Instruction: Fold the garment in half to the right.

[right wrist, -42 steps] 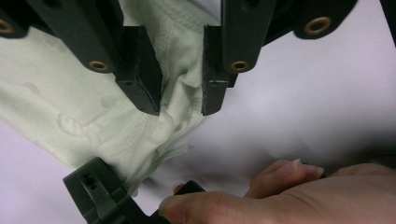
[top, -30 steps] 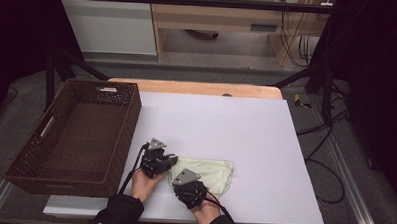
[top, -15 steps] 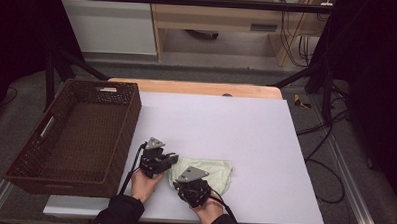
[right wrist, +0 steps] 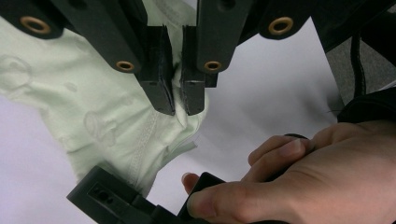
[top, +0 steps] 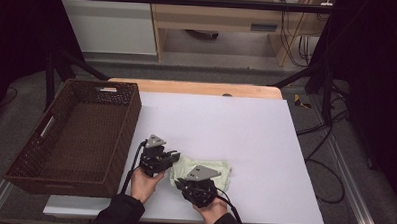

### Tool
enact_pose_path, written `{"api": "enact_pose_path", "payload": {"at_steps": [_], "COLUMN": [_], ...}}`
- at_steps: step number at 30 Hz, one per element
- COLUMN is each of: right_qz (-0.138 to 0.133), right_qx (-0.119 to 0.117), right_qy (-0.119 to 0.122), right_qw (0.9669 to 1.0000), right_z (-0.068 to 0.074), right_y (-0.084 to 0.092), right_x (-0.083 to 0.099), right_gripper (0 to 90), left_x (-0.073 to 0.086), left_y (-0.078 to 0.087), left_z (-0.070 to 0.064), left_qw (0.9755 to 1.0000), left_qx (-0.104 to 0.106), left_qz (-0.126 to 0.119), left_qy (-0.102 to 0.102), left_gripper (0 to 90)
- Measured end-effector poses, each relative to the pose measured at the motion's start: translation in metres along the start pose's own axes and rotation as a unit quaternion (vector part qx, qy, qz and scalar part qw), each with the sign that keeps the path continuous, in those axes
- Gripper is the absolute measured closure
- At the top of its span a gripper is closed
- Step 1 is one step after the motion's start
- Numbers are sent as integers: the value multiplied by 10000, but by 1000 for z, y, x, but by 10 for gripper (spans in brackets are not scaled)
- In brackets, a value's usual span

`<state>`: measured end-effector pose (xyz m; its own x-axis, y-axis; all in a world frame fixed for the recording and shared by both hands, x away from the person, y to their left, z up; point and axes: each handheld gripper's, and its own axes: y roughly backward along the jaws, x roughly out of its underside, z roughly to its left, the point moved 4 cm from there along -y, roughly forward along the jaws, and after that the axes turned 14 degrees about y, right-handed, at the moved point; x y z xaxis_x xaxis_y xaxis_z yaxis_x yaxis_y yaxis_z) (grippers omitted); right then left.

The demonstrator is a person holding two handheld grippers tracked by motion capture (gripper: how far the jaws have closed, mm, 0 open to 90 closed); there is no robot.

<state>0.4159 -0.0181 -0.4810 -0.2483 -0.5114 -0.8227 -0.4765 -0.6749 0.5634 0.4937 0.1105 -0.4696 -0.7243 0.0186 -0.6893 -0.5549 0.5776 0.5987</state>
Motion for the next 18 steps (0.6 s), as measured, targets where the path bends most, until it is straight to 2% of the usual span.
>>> {"api": "enact_pose_path", "payload": {"at_steps": [5, 8, 15, 18], "right_qz": [-54, -100, -318, -358], "right_qx": [27, 44, 90, 151], "right_qy": [-34, -85, -265, -281], "right_qw": [10000, 9999, 9991, 9988], "right_z": [0, 0, -2, -2], "right_y": [5, 8, 22, 26], "right_x": [2, 5, 8, 12], "right_gripper": [846, 846, 846, 847], "left_x": [-1, -1, -4, -4], "left_y": [-3, -5, -8, -11], "left_z": [-8, -14, -25, -31], "left_qw": [9999, 9998, 9995, 9992], "left_qx": [-41, -79, -37, -47], "left_qz": [93, 137, 226, 271], "left_qy": [-25, -146, -203, -288], "left_gripper": [780, 780, 780, 780]}}
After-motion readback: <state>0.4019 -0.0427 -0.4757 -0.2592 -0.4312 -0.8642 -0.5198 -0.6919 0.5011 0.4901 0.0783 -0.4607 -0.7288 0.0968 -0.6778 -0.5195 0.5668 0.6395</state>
